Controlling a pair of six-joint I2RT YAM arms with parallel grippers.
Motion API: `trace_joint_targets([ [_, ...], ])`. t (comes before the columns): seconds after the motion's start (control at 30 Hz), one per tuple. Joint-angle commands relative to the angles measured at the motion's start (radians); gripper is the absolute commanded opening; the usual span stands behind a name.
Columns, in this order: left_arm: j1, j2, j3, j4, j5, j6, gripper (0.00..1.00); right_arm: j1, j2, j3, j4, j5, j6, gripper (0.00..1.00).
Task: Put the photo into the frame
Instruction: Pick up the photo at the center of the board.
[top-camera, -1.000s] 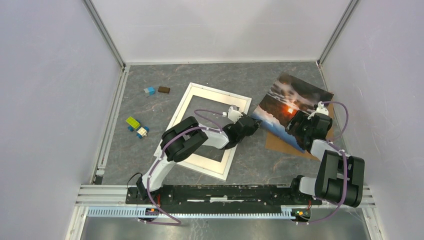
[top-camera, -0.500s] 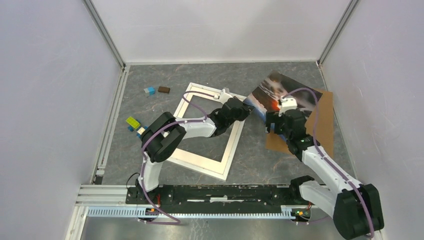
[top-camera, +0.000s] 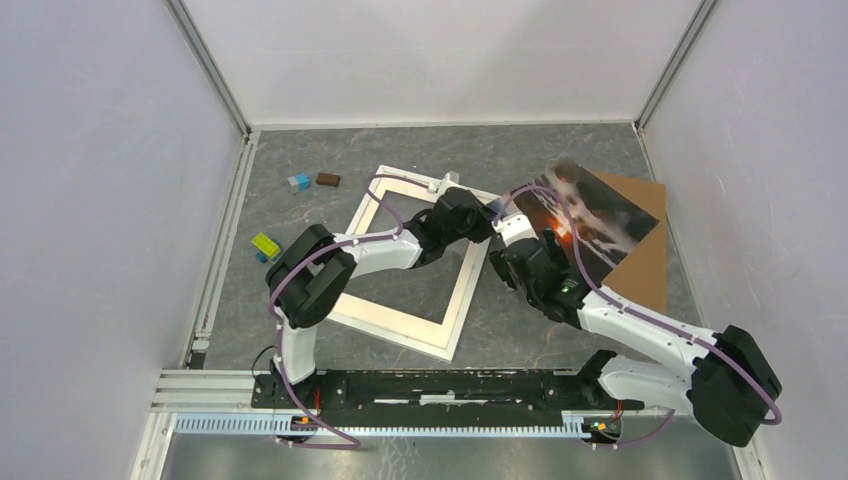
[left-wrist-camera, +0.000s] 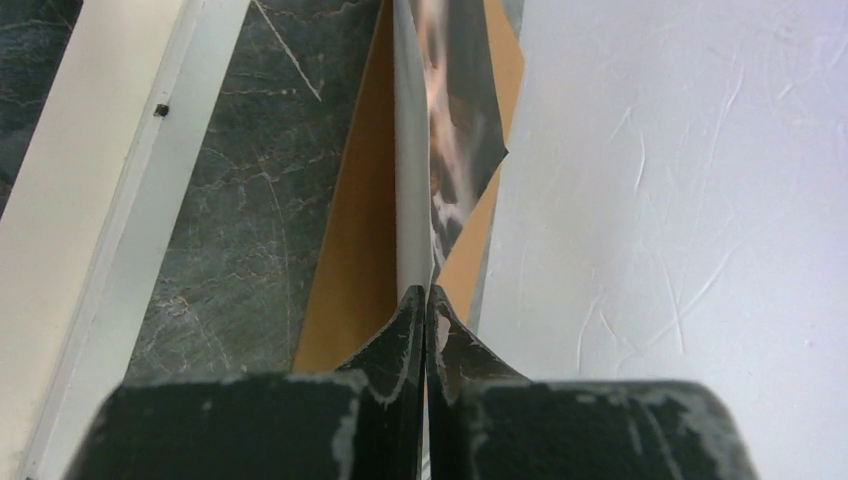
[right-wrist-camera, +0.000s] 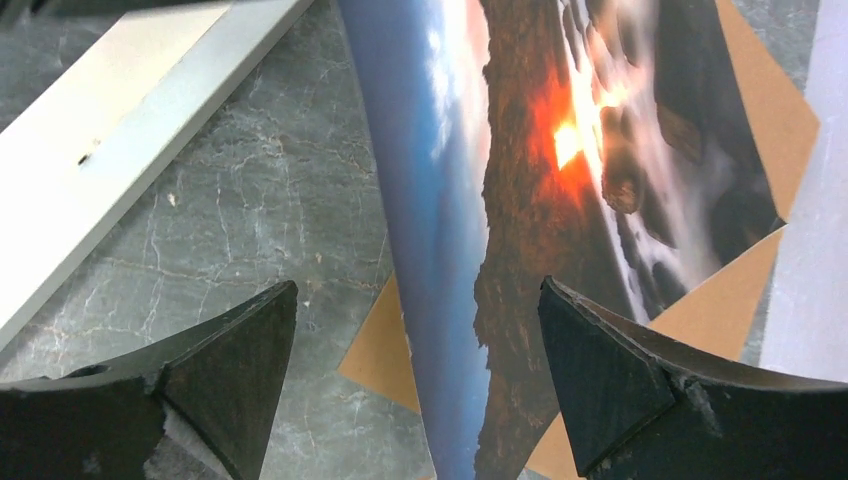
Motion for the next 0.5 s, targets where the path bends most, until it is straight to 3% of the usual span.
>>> trace_joint_targets([
  [0.0,0.058,-0.081,-0.004,0.008,0.097,0.051,0.02,0.039,-0.048,0.068,-0.064,0.094,0.042,0.96],
  [0.13,0.126,-0.139,0.02,-0.069,0.18,0.131,0.02,0.04,-0.16,0.079,-0.061,0.03,0.024,0.98],
  [0.23,0.197,-0.184,0.019,-0.101,0.275,0.18,0.02,0.04,-0.209,0.081,-0.017,-0.073,-0.099,0.98],
  [0.37,0.293,-0.234,0.011,-0.17,0.391,0.228,0.02,0.049,-0.246,0.066,0.084,-0.336,-0.237,0.97],
  [0.47,0.374,-0.278,-0.024,-0.19,0.472,0.241,0.02,0.09,-0.269,0.004,0.184,-0.388,-0.339,0.98],
])
